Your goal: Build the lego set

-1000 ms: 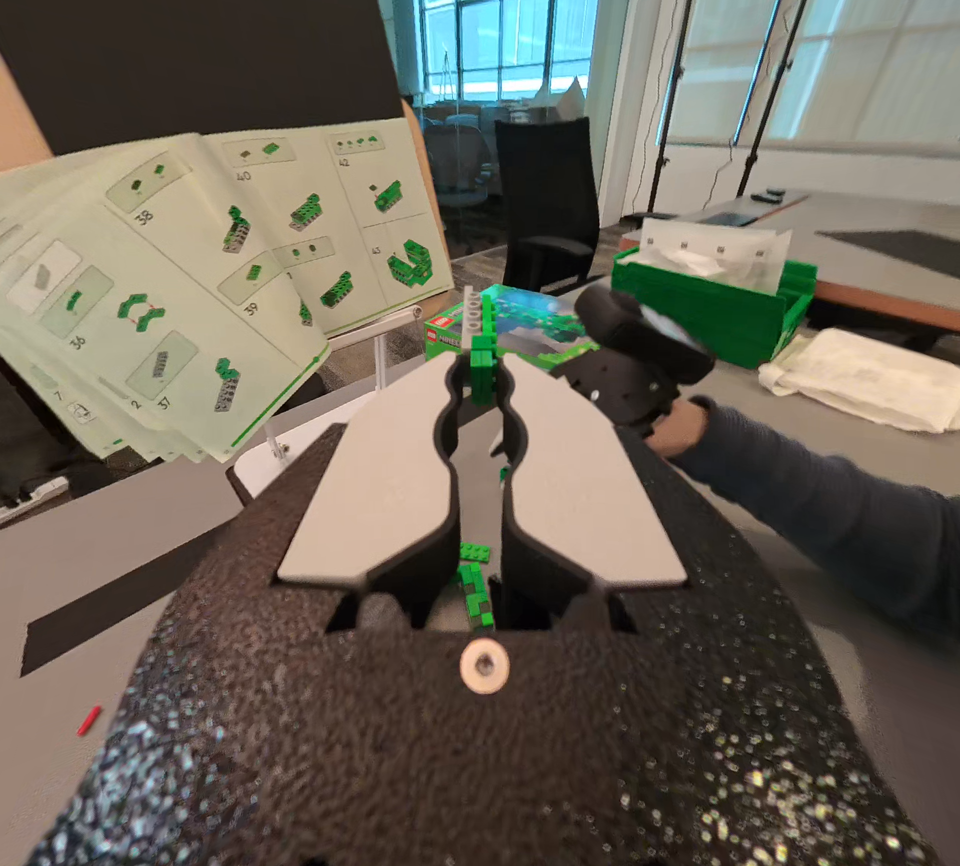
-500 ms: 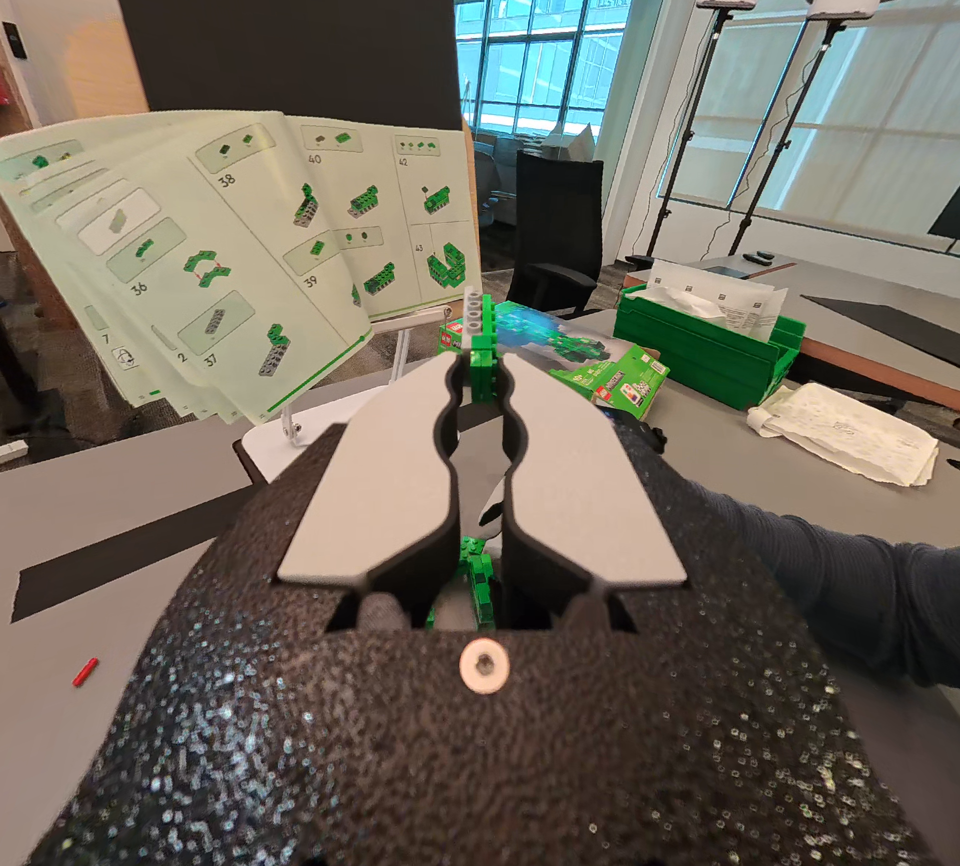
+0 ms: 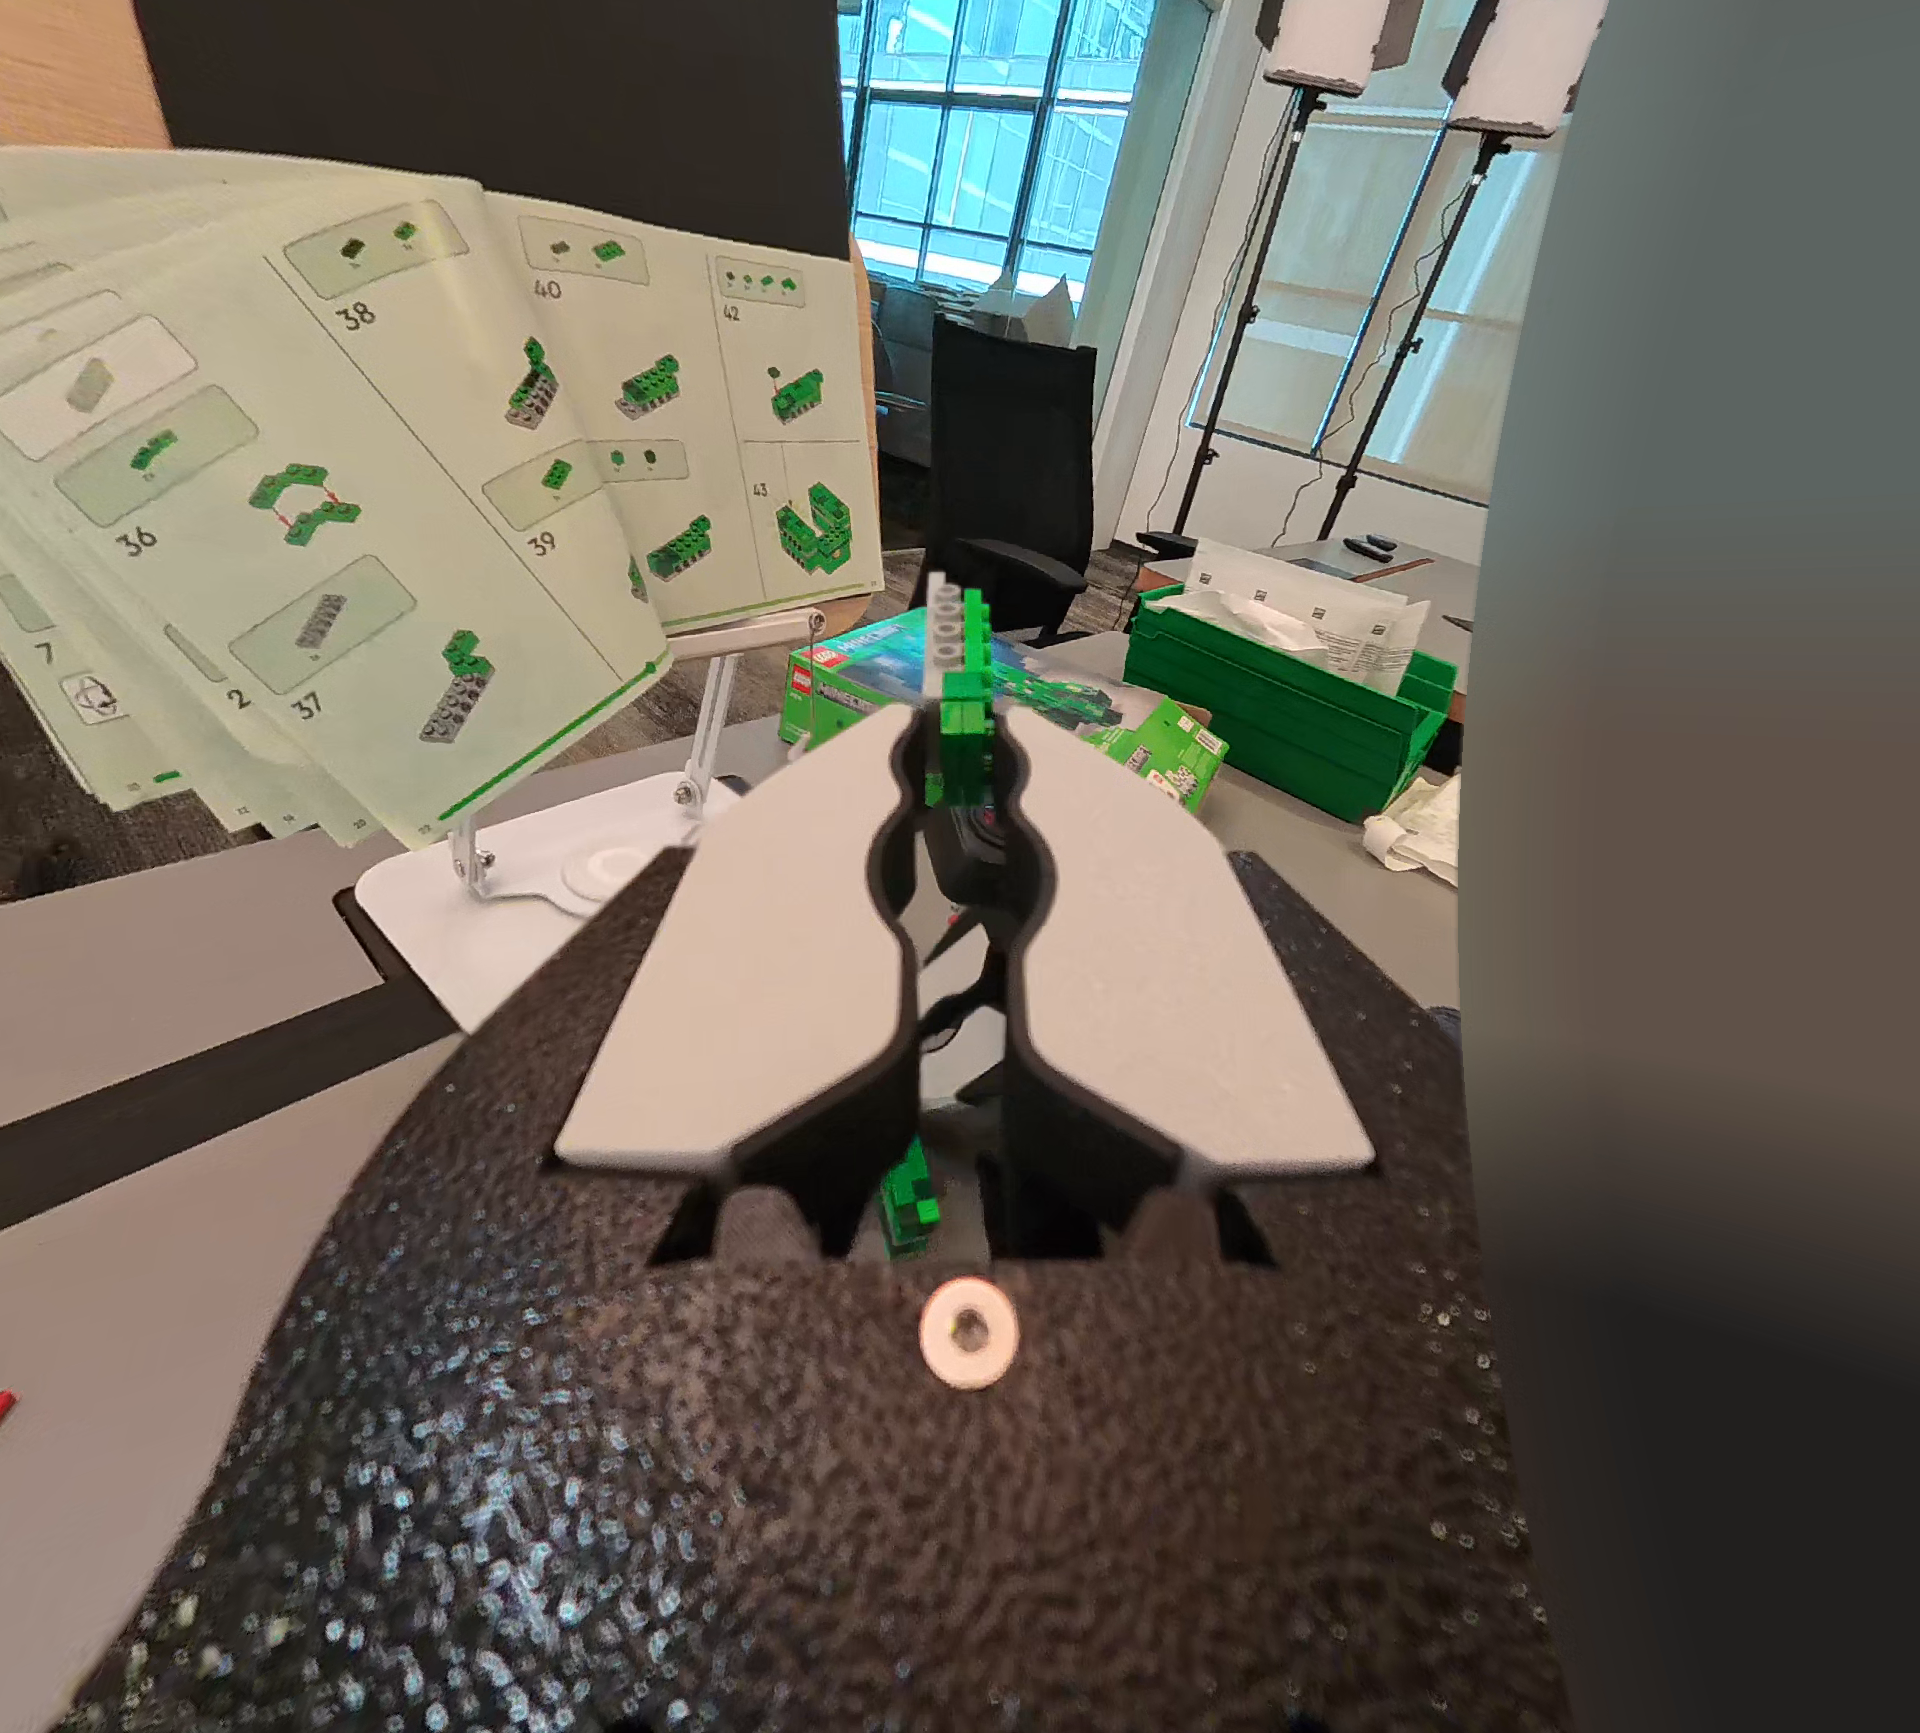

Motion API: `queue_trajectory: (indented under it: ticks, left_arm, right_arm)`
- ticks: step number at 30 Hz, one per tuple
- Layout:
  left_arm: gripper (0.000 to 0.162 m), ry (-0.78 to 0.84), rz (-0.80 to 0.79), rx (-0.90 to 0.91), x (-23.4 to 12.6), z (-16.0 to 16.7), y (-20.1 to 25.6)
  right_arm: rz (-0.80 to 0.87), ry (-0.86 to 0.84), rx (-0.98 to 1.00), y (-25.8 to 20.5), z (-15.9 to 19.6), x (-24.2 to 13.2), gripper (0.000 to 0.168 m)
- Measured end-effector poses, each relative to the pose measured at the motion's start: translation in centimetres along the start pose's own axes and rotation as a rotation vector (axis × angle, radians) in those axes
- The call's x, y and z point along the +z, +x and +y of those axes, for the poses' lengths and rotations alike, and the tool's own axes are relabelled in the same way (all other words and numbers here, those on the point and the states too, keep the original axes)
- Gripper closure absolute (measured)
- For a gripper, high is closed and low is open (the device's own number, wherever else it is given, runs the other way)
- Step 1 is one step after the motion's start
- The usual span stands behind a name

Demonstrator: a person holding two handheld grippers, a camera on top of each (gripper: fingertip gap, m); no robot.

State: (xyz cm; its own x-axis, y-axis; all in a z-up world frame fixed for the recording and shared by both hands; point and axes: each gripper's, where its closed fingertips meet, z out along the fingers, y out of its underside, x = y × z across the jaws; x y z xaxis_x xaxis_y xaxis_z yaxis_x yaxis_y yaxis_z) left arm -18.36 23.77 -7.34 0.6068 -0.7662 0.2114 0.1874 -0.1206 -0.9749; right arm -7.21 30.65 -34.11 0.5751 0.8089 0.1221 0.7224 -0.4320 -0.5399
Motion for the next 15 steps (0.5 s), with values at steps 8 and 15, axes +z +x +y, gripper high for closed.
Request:
queue_trajectory:
  ticks: [8, 15]
  left_arm:
    - [0.151, -0.036, 0.016, -0.095, 0.1, 1.0, -0.8]
    - [0.151, -0.061, 0.062, -0.081, 0.7, 1.1, 0.7]
  right_arm:
    - [0.128, 0.262, -0.178, 1.1, -5.1, -8.0, 0.153]
    - [0.253, 0.587, -0.426, -0.4, -10.5, -19.7, 0.153]
